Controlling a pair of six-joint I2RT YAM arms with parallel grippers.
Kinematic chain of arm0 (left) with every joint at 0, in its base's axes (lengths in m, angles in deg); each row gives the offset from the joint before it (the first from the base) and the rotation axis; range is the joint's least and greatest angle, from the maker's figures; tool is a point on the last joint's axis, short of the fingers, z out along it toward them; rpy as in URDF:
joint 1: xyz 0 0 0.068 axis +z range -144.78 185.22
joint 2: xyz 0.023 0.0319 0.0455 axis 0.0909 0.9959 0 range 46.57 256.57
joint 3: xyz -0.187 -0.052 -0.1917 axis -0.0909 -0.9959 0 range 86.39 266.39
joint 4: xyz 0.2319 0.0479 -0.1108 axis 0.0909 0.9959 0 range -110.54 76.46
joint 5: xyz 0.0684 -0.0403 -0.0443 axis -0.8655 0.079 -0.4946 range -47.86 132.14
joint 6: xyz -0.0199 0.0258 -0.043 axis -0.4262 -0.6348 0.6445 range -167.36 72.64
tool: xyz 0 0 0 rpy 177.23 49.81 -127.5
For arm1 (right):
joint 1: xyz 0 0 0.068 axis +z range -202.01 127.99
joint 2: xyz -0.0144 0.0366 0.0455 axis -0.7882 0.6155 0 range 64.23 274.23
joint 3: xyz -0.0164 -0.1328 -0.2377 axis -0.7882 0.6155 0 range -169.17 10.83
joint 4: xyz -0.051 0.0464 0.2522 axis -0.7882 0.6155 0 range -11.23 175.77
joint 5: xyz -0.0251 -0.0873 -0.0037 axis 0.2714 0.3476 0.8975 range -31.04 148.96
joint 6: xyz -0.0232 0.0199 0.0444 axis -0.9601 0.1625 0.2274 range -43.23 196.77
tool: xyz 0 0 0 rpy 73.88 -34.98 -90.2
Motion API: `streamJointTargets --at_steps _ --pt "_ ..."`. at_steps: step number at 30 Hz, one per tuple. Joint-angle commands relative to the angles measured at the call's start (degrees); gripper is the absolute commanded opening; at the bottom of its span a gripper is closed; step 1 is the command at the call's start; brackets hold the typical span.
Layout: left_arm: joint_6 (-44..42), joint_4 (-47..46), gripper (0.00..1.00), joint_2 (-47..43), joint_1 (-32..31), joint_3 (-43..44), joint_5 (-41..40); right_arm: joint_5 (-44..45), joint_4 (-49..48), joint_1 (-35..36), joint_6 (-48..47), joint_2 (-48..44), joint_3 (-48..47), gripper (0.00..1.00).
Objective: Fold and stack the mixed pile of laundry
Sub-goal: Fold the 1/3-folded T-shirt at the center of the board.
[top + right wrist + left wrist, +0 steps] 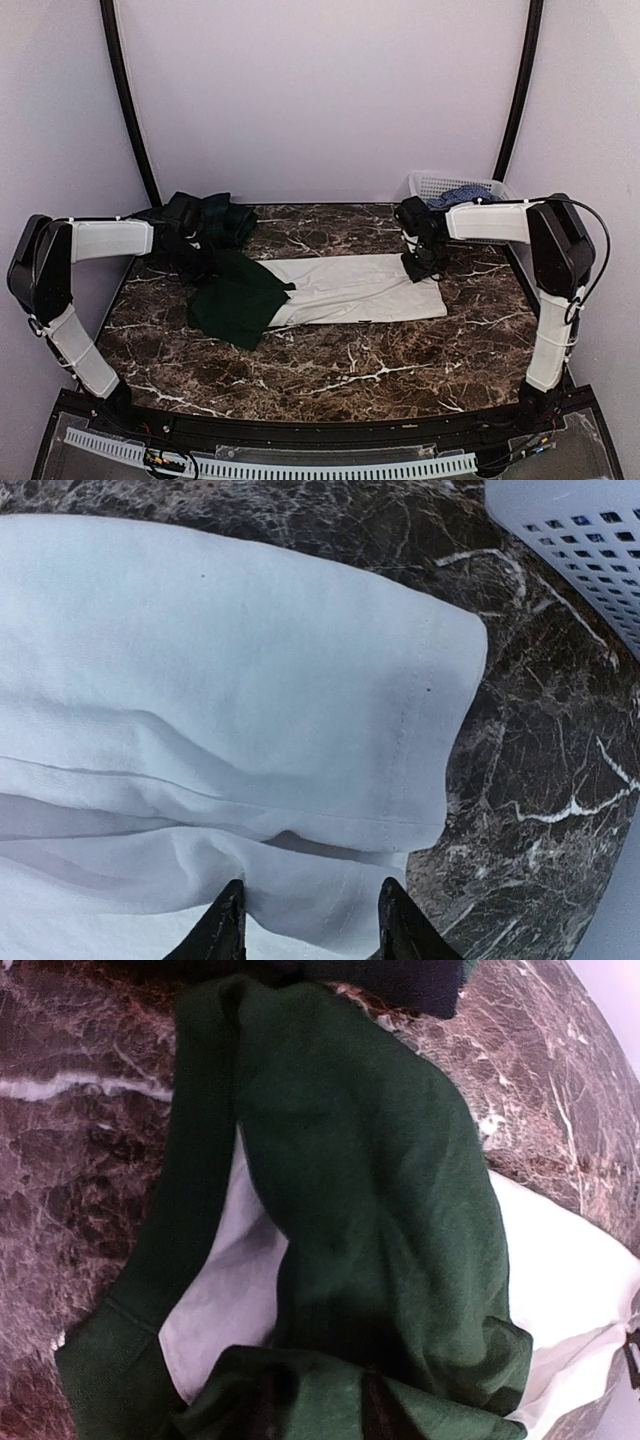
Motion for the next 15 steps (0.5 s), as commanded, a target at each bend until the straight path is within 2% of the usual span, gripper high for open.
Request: streamJointTargets --at_steps 1,2,3,6,11,15 --pt "-4.3 1.99 0.39 -2.26 0.89 3.61 -2.39 -0.18 1.25 -1.4 0.41 -5.41 0.35 0.5" --pt "-4.59 2.66 0.47 -3.06 1.15 3.67 -2.47 -0.64 1.27 -1.74 0.85 -7.56 1.33 0.56" --pt "-4.93 3.99 0.5 -4.65 2.05 3.45 -2.14 -1.79 1.42 -2.34 1.18 -9.49 2.45 0.59" --pt "-5.16 5.93 0.58 -9.09 4.85 1.57 0.88 -7.22 1.18 -4.85 2.36 -15.59 6.06 0.61" --pt "-4.72 8.93 0.59 -15.18 8.43 -4.32 2.82 -17.98 -1.44 -8.08 6.06 -23.65 14.37 0.58" --pt "-3.71 9.74 0.54 -17.31 8.88 -7.81 2.8 -23.15 -4.52 -8.65 8.9 -26.02 20.51 0.56"
